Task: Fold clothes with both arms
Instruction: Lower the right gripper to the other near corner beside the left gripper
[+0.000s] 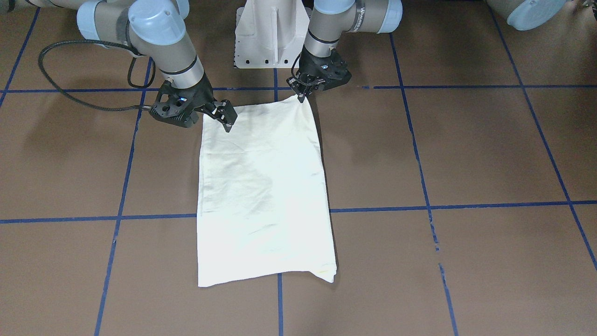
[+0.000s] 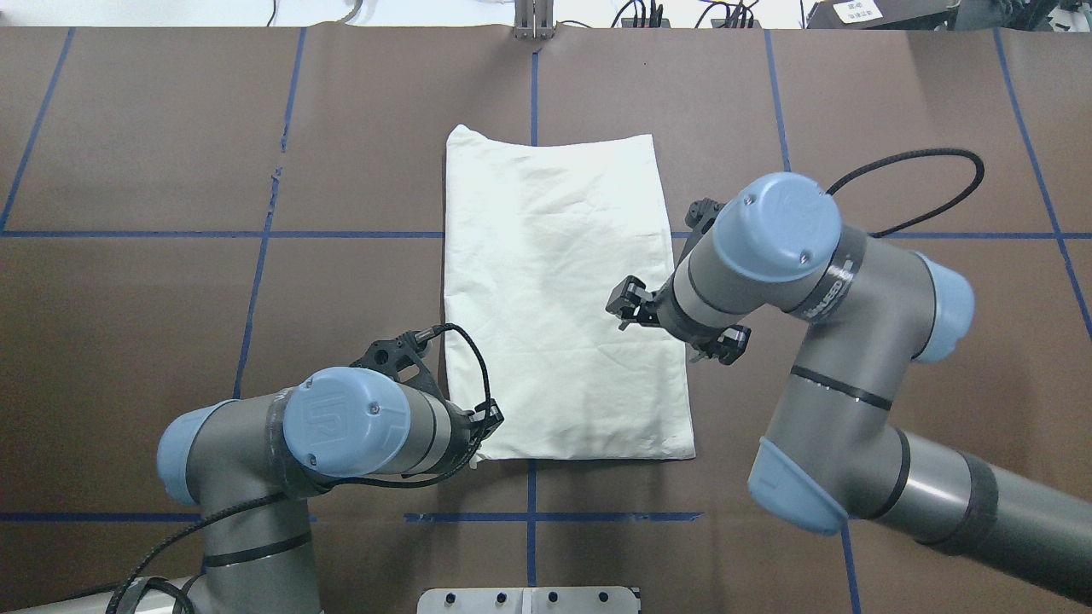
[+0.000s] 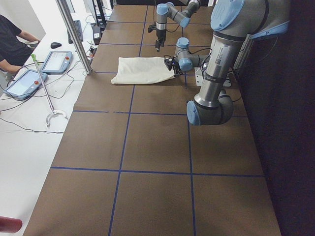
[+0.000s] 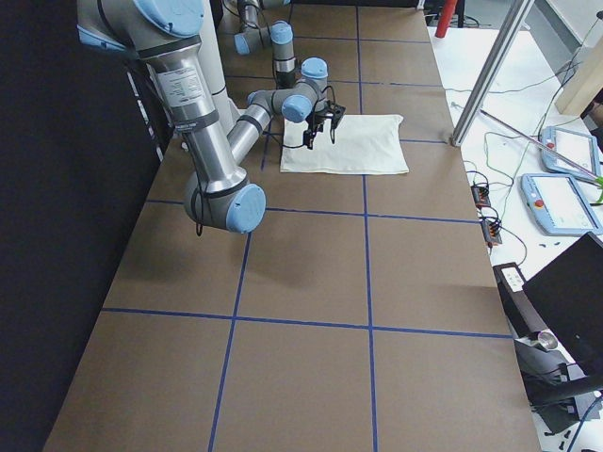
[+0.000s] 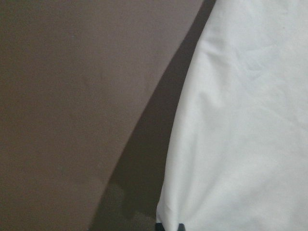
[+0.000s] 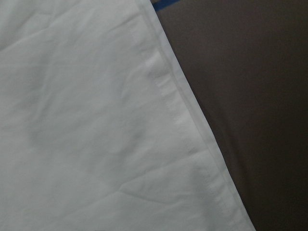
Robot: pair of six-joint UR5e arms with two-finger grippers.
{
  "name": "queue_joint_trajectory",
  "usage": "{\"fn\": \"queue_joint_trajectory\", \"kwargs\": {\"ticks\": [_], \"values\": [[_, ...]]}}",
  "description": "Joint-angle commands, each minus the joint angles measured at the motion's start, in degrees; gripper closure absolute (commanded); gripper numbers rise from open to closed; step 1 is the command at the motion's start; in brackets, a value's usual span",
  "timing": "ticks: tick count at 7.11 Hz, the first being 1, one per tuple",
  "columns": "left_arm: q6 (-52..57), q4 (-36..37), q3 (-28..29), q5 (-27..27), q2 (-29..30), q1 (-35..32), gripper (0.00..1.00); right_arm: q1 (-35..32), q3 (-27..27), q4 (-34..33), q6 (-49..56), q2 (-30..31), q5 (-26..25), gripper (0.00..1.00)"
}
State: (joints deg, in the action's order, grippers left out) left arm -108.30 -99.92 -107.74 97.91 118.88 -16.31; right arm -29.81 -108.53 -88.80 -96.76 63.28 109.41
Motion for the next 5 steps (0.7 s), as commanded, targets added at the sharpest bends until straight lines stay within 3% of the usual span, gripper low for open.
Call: {"fn": "queue_joint_trajectory", "kwargs": {"ticks": [1,3,5], "values": [[0.02,-0.36,-0.02,0.17,0.04,0.05,1.0,6.59,-0.1,0.47,-13.06,1.66,-7.52,0.0],[0.02,-0.45,-0.02,0.17,0.13,0.05,1.0,8.62,-0.19,8.08,-19.4,6.47,-9.81,0.0],[0.02,-0.45,-0.1,0.17,0.21,0.31,1.0,11.16,0.42,7.34,-19.61,6.94,-10.27,0.0]]}}
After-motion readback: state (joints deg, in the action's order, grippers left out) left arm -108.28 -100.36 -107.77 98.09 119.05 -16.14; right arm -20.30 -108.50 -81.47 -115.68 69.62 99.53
